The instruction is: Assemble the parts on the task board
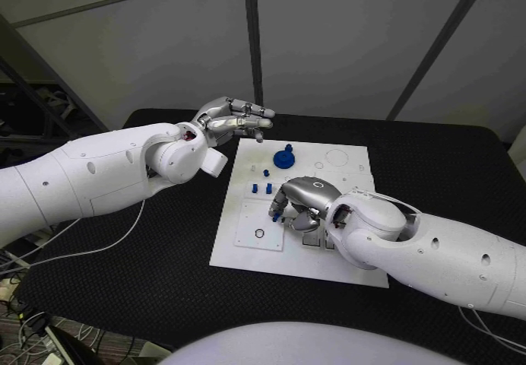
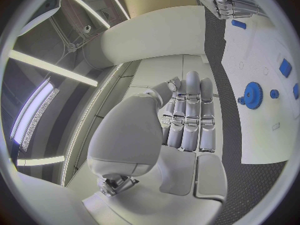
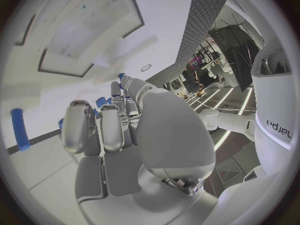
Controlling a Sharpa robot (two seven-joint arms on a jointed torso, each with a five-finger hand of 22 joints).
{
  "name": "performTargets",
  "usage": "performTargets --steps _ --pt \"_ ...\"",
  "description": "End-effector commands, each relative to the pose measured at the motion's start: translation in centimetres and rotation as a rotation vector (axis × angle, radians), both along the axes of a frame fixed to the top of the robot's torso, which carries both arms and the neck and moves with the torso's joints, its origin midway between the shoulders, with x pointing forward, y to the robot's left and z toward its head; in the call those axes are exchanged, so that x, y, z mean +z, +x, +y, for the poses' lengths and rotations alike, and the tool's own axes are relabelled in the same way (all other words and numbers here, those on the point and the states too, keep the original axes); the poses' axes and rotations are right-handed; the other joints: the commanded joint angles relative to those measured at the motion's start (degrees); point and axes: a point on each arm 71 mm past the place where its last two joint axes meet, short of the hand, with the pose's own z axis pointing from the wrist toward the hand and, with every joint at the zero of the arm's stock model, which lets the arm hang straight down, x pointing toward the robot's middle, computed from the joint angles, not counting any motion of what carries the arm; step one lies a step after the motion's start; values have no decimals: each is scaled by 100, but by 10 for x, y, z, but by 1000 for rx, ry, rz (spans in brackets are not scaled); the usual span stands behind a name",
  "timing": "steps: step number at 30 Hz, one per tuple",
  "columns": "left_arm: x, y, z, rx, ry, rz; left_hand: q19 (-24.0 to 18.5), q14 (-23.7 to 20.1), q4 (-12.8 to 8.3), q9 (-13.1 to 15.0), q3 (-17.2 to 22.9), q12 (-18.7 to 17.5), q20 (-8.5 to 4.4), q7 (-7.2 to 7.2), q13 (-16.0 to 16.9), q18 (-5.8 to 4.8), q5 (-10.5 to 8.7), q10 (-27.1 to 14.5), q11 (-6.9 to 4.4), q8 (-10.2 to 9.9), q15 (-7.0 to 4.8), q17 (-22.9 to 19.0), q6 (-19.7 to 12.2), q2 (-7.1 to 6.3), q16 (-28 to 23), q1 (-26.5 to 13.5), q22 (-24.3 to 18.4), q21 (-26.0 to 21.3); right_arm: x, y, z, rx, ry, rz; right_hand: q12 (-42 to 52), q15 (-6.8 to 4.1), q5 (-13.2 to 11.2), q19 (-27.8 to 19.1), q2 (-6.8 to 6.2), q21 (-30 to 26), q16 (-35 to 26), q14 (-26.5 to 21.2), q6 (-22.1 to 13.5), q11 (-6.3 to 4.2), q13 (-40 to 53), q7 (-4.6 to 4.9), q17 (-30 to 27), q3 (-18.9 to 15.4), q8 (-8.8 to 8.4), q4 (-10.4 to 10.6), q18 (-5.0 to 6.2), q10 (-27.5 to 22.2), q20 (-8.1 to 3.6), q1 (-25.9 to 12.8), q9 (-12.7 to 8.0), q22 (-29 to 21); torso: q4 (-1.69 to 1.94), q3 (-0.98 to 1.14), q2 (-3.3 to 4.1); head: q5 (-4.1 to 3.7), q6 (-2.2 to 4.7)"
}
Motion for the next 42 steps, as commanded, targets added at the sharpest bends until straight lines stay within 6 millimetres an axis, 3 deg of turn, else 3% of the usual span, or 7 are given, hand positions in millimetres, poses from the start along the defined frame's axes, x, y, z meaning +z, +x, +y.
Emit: performTargets --steps 1,14,19,27,33,42 --pt "1 0 -1 -15 -10 1 -17 49 1 -7 -41 -5 17 8 7 -75 -19 -7 48 -32 3 -9 27 -9 -38 -71 -8 -26 1 -1 2 16 -6 -12 -18 -21 23 10 8 -8 23 242 23 -3 -7 29 -5 3 28 -40 -32 0 -7 -43 5 -5 2 -1 3 0 -3" --pt "1 0 0 -16 -7 7 -18 47 0 -7 -42 -6 18 9 6 -75 -21 -10 48 -34 4 -9 25 -9 -42 -75 -10 -31 -1 -2 4 20 -31 1 -20 -9 3 -12 0 -35 13 233 -8 12 -38 41 -28 2 0 -58 -24 -42 0 -93 -4 -34 -4 -1 -1 22 -26" --pt "1 0 0 -17 -5 9 -20 44 0 -7 -43 -8 19 9 6 -75 -23 -13 49 -35 5 -10 23 -10 -45 -79 -13 -35 -6 -4 4 21 -66 14 -31 50 -60 -77 -81 -121 -22 212 -113 78 -134 74 -93 -28 -38 -39 -4 -296 39 -258 -38 -130 -6 3 -3 13 -29" --pt "0 1 0 -18 -4 12 -20 44 0 -7 -43 -8 19 9 6 -75 -23 -13 49 -35 5 -10 23 -10 -45 -79 -13 -35 -8 -4 5 15 -62 6 -24 169 -105 -204 -284 -311 -90 171 -505 217 -269 203 -221 -79 -49 -51 45 -770 151 -423 -175 -338 -4 1 -4 1 -33" --pt "0 0 0 -20 -3 15 -21 41 0 -9 -46 -10 21 10 5 -76 -27 -18 50 -39 6 -11 17 -11 -51 -86 -16 -42 -5 -4 4 6 -22 -20 -18 219 -119 -366 -337 -570 -189 125 -678 280 -304 270 -381 -169 -45 -87 115 -1051 209 -430 -275 -631 -3 0 -2 -5 -30" --pt "0 0 2 -21 0 20 -25 35 1 -11 -50 -15 24 14 3 -76 -40 -30 55 -46 11 -12 5 -14 -61 -100 -24 -57 6 -6 -5 -10 107 -67 4 228 -112 -492 -366 -795 -309 77 -779 288 -293 227 -557 -295 -44 -112 171 -1169 229 -406 -350 -877 3 3 -2 -4 -4"
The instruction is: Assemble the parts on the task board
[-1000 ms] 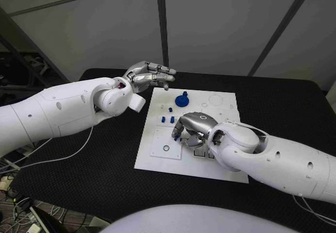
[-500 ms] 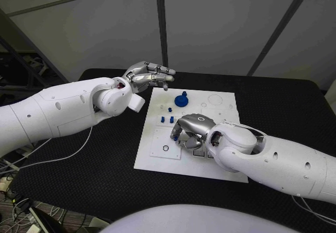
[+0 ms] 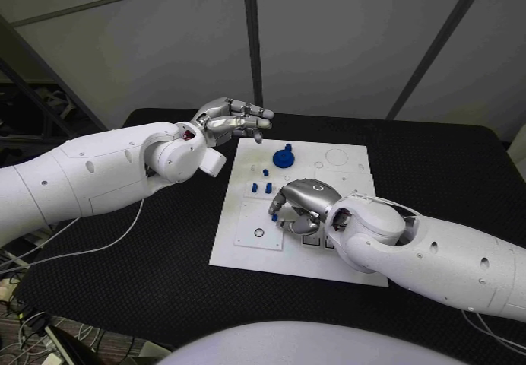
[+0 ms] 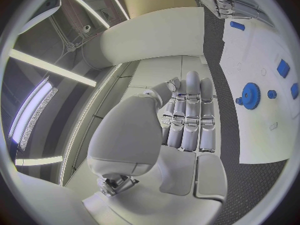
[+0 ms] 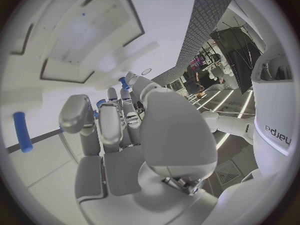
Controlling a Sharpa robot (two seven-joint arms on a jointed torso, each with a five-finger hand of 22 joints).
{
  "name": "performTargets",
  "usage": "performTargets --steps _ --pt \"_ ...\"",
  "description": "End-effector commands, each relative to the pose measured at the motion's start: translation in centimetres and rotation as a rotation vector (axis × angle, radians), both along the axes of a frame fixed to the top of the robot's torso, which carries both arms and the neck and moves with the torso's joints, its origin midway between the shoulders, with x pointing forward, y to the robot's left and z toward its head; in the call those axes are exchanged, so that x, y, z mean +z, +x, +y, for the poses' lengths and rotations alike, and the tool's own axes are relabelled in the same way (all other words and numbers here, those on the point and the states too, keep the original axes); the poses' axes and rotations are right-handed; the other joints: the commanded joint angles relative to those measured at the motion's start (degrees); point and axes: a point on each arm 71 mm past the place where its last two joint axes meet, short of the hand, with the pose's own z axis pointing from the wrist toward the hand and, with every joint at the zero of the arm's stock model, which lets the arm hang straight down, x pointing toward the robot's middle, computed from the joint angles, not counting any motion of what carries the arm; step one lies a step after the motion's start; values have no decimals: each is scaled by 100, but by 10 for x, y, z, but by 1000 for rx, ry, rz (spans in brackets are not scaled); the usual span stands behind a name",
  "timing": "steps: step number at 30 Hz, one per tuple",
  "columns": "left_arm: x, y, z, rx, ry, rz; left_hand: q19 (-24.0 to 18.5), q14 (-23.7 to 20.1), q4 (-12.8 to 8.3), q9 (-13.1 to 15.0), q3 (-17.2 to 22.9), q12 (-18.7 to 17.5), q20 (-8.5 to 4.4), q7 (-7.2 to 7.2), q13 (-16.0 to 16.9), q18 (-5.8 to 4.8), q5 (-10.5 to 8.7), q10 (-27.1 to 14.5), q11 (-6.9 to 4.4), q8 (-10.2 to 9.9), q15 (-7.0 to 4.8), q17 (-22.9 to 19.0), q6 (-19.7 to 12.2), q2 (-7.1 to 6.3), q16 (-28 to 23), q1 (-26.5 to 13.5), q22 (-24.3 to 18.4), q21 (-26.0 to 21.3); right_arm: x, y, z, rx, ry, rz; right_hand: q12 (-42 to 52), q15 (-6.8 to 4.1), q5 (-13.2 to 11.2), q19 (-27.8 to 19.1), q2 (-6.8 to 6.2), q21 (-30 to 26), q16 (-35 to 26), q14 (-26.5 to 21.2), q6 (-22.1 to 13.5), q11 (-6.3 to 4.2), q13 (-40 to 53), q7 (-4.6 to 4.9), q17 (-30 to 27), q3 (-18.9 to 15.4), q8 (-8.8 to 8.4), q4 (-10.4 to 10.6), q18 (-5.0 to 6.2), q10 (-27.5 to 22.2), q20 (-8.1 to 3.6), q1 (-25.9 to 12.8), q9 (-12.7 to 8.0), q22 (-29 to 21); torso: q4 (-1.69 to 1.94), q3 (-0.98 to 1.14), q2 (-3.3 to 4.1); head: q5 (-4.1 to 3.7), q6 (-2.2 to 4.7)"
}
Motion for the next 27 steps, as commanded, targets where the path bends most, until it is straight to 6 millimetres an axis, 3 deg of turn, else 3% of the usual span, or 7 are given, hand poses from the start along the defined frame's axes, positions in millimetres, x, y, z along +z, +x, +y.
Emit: performTargets --steps 1,6,12,16,20,25,27 --pt "1 0 0 -12 -7 3 -25 35 1 -6 -51 -15 25 14 3 -76 -41 -10 34 -24 10 -9 4 -15 -37 -54 -13 -35 11 -2 -4 -8 121 -46 39 41 -15 -40 -48 -32 -27 55 -59 -11 15 -22 -21 -65 -10 10 80 -21 4 -6 -22 -16 3 3 0 -2 14" --pt "1 0 2 -12 -5 5 -26 34 0 -7 -52 -16 25 15 3 -76 -44 -12 35 -26 11 -9 2 -16 -39 -56 -15 -38 17 -3 -25 -48 168 -56 60 35 -30 -47 -38 -64 -62 46 -63 -21 31 -47 -75 -117 -3 38 86 22 2 -24 -42 -45 -11 -3 -11 -32 44" --pt "1 0 3 -12 -5 6 -27 32 -1 -8 -53 -17 26 15 3 -76 -48 -15 35 -27 12 -9 -2 -18 -42 -59 -17 -42 39 11 -59 -137 192 -79 52 34 -43 -64 -73 -108 -93 39 -88 -21 33 -70 -121 -186 -7 46 94 16 0 -16 -68 -89 -22 -5 -14 -109 126" --pt "1 0 2 -14 -5 7 -27 32 -1 -8 -53 -17 26 15 3 -76 -48 -15 35 -27 12 -9 -2 -18 -42 -59 -17 -42 49 25 -80 -209 128 -64 30 45 -43 -170 -84 -300 -236 -7 -141 -3 21 -131 -327 -277 -7 56 136 -49 8 35 -111 -298 -17 -5 -14 -229 195" --pt "0 0 1 -15 -5 7 -27 32 -1 -8 -53 -17 26 15 3 -76 -48 -15 35 -27 12 -9 -2 -18 -42 -59 -17 -42 51 37 -98 -272 30 -46 27 56 -76 -288 -103 -525 -422 -76 -194 15 5 -158 -569 -431 -7 95 181 -134 19 99 -164 -526 -17 -12 -16 -257 210" --pt "0 1 1 -15 -6 7 -27 32 -1 -8 -53 -17 26 15 3 -76 -48 -15 35 -27 12 -9 -2 -18 -42 -59 -17 -42 49 42 -105 -291 -42 -22 38 75 -535 -312 -126 -658 -509 -85 -279 41 -3 -274 -694 -807 0 320 195 -274 45 155 -218 -642 -12 -4 -7 -264 203" --pt "0 1 0 -16 -6 7 -27 32 -1 -8 -53 -17 26 15 3 -76 -48 -15 35 -27 12 -9 -2 -18 -42 -59 -17 -42 48 43 -106 -288 -64 -11 42 82 -555 -306 -161 -683 -522 -83 -291 38 -1 -283 -718 -936 -1 412 201 -287 40 192 -220 -663 -3 -8 -5 -271 209"
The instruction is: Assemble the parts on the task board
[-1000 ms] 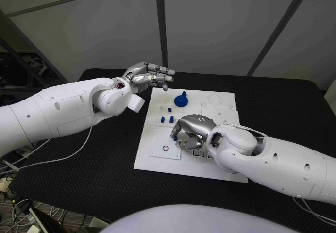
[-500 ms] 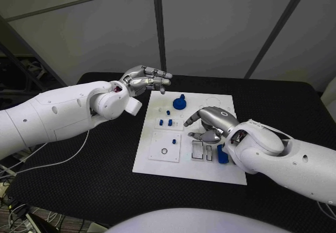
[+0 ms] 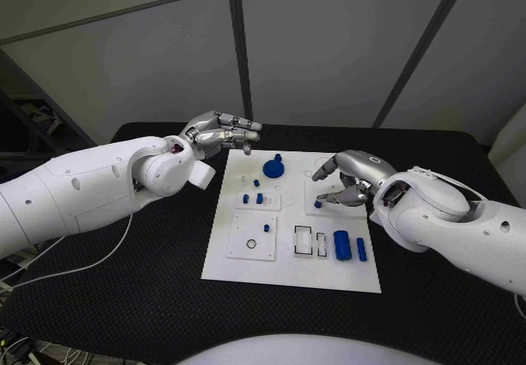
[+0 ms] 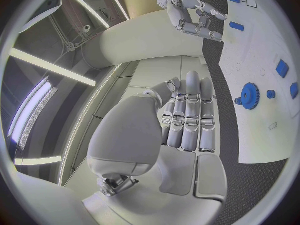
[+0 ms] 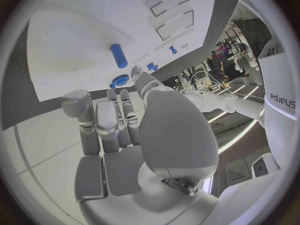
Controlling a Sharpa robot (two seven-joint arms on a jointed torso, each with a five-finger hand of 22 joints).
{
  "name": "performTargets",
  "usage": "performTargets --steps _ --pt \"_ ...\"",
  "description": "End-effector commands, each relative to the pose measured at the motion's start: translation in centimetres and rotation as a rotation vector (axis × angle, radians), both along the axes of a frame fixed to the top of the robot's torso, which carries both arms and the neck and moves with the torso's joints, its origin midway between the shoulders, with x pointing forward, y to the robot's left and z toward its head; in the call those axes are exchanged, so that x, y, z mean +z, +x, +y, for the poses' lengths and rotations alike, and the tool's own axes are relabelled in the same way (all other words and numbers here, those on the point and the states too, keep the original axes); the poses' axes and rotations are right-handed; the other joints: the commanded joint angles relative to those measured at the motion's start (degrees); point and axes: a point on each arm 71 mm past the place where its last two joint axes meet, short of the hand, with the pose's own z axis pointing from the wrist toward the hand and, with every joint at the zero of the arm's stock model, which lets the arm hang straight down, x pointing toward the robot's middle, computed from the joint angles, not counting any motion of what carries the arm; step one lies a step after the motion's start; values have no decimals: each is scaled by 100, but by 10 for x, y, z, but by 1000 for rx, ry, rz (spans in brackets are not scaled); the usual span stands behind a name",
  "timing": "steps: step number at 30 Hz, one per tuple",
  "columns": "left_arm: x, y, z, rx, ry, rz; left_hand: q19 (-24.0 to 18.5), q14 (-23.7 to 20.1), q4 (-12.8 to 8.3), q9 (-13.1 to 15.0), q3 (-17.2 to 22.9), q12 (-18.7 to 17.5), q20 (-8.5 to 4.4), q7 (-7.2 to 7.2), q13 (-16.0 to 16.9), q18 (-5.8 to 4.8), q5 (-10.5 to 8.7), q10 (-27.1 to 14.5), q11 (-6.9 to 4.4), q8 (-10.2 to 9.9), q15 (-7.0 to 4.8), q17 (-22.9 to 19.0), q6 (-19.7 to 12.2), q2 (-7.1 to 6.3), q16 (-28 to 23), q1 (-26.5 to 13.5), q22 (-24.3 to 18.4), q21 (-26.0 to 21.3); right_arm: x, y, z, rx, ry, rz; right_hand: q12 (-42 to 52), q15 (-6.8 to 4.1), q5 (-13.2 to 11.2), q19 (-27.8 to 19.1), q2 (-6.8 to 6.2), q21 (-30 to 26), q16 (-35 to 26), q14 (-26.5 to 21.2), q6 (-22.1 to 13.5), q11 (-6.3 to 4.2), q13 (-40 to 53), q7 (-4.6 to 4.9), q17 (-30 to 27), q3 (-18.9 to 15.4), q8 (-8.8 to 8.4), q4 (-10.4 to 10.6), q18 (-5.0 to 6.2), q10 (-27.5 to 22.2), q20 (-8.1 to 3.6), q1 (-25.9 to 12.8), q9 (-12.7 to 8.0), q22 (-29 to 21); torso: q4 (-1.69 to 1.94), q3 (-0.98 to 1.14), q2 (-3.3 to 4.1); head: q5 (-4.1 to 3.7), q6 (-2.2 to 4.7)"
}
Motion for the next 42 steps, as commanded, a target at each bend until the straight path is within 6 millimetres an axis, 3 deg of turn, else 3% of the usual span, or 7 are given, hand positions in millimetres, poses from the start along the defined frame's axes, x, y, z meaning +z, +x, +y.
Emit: performTargets --steps 1,6,9,14,23,34,42 --pt "1 0 -2 -13 -10 -1 -27 32 -1 -9 -20 -18 26 16 2 -76 -26 -15 36 -28 12 -8 -1 -18 -20 -60 -10 -19 -6 2 0 -8 -91 69 13 16 -38 -11 8 -39 -26 -21 -19 -3 2 -28 -25 -129 0 91 110 -41 9 74 -6 -22 17 0 8 -9 3" --pt "1 0 -2 -12 -10 -1 -29 29 -4 -10 -20 -18 28 17 2 -76 -30 -19 37 -30 13 -8 -6 -17 -26 -62 -15 -28 -10 3 3 12 -130 102 58 -2 -41 -48 51 -148 -73 -33 17 -30 19 -2 -99 -215 15 215 132 63 -5 148 1 -129 8 5 10 29 -31" --pt "1 0 -2 -13 -10 -1 -29 29 -4 -10 -20 -18 28 17 2 -76 -30 -19 37 -30 13 -8 -6 -17 -26 -62 -15 -28 -12 3 5 21 -145 117 64 -8 -41 -54 69 -168 -81 -35 26 -38 21 6 -111 -217 15 232 135 92 -10 176 2 -147 14 -3 13 28 -52" --pt "1 1 -2 -11 -9 -1 -29 29 -4 -10 -20 -18 28 17 2 -76 -30 -19 37 -30 13 -8 -6 -17 -26 -62 -15 -28 -14 3 7 31 -156 128 87 -27 -32 -19 139 -142 -71 -21 52 -60 27 34 -102 -196 15 267 125 181 -27 237 2 -111 5 5 8 36 -53" --pt "1 1 -2 -12 -9 0 -28 30 -2 -11 -21 -19 30 18 2 -76 -31 -21 39 -32 15 -8 -11 -15 -28 -68 -18 -34 -14 5 10 33 -149 122 226 -139 19 237 463 210 147 98 310 -192 50 170 162 139 59 248 41 782 -121 477 22 281 11 5 7 25 -58" --pt "1 1 -1 -10 -8 1 -28 30 -2 -11 -21 -19 30 18 2 -76 -31 -21 39 -32 15 -8 -11 -15 -28 -68 -18 -34 -12 6 12 19 -157 68 327 -318 34 499 719 691 353 160 879 -411 108 26 404 613 221 49 -67 1590 -289 667 120 817 2 9 11 24 -77" --pt "0 1 -1 -9 -7 1 -27 31 -2 -11 -19 -20 30 19 2 -76 -30 -23 39 -33 15 -7 -12 -8 -30 -70 -21 -38 -5 3 12 16 -132 2 256 -352 -12 542 699 810 405 167 981 -440 134 10 462 874 202 -141 -94 1728 -343 689 157 954 5 10 2 21 -75"
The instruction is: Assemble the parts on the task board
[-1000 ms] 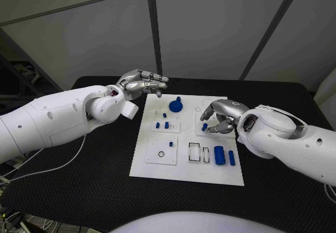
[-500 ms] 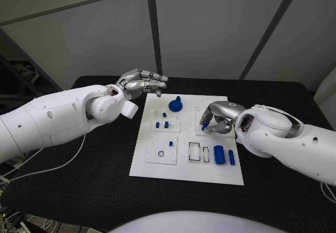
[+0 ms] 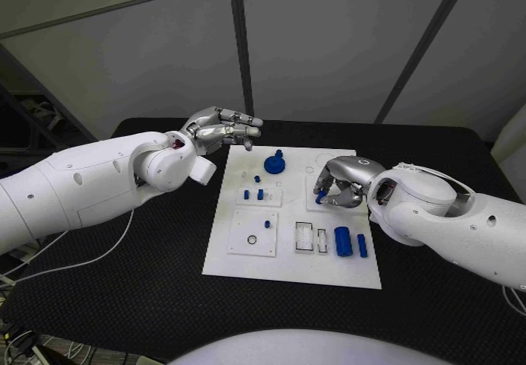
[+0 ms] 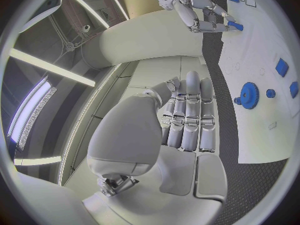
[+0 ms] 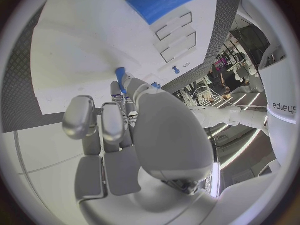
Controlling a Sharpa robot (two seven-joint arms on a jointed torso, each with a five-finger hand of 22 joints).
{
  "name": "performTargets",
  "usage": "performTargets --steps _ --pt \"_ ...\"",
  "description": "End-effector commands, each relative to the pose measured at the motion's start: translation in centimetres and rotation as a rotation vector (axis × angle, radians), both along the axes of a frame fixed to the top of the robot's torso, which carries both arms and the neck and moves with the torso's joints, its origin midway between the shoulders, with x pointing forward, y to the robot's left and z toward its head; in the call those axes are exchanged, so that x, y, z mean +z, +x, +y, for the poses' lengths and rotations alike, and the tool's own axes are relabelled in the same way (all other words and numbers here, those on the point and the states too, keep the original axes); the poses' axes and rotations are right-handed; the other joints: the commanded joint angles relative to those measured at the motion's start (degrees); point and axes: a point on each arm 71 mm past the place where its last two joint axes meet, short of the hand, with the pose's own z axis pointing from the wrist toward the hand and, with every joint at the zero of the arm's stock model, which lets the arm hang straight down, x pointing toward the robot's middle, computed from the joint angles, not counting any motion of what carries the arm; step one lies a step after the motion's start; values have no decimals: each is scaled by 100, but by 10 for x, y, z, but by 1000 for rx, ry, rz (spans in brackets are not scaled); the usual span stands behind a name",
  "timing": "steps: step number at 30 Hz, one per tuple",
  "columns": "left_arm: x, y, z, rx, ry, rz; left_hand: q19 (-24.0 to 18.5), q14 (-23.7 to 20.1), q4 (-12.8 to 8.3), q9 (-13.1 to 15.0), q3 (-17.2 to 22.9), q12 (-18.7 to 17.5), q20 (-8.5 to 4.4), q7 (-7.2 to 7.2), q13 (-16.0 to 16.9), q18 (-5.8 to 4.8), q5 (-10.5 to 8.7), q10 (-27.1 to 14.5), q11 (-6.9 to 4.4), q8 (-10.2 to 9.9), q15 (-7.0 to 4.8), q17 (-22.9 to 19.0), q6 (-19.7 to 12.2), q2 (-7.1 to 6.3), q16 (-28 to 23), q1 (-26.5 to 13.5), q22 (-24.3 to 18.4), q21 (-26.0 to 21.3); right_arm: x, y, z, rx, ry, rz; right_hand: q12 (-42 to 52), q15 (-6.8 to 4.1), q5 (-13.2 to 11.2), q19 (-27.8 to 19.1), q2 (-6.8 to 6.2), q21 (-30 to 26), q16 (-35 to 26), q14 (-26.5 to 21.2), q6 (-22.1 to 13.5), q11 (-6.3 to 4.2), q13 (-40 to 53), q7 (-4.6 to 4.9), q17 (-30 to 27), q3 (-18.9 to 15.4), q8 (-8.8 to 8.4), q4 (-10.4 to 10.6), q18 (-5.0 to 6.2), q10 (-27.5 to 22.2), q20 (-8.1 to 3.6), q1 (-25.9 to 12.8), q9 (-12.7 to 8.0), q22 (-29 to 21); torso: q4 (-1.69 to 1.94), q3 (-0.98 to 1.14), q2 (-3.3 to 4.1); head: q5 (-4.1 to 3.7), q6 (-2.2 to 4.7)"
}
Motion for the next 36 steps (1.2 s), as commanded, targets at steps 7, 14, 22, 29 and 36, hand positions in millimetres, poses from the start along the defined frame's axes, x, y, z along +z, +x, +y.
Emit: performTargets --steps 7,14,22,29,36 --pt "1 0 1 -5 -7 0 -26 31 -4 -8 -16 -20 30 18 3 -74 -28 -3 18 -34 15 -5 -14 20 -32 -45 -13 -42 21 -17 4 30 76 -121 -120 -47 26 49 -13 98 52 121 64 -149 23 6 44 194 -43 -103 -103 226 -16 -41 20 106 -3 -6 -11 -14 35" --pt "0 1 2 -4 -5 1 -26 30 -5 -8 -16 -20 30 18 3 -74 -27 -3 18 -34 15 -5 -14 20 -32 -44 -14 -43 37 -39 17 94 177 -128 -183 -41 32 71 -52 160 83 126 80 -140 28 13 81 295 -73 -165 -116 226 -13 -102 29 179 5 -8 -7 -15 43" --pt "0 1 -1 -9 -7 1 -26 30 -5 -8 -16 -20 30 18 3 -74 -27 -3 18 -34 15 -5 -14 20 -32 -44 -14 -43 42 -52 58 203 268 -86 -229 -34 36 61 -63 161 86 123 78 -129 28 21 79 354 -99 -185 -114 216 -7 -162 32 182 14 -14 2 26 26" --pt "0 1 -3 -14 -9 1 -26 30 -5 -8 -16 -20 30 18 3 -74 -27 -3 18 -34 15 -5 -14 20 -32 -44 -14 -43 27 -60 91 286 276 -38 -245 -32 37 58 -68 161 102 127 72 -127 29 23 101 377 -111 -199 -114 213 -5 -179 32 184 15 -17 -1 77 -16" --pt "0 1 -5 -16 -10 2 -26 30 -5 -8 -16 -20 30 18 3 -74 -27 -3 18 -34 15 -5 -14 20 -32 -44 -14 -43 2 -66 111 339 240 20 -275 -27 36 73 -84 194 134 135 53 -118 29 31 143 422 -138 -234 -121 199 -1 -204 31 223 6 -9 4 136 -60"
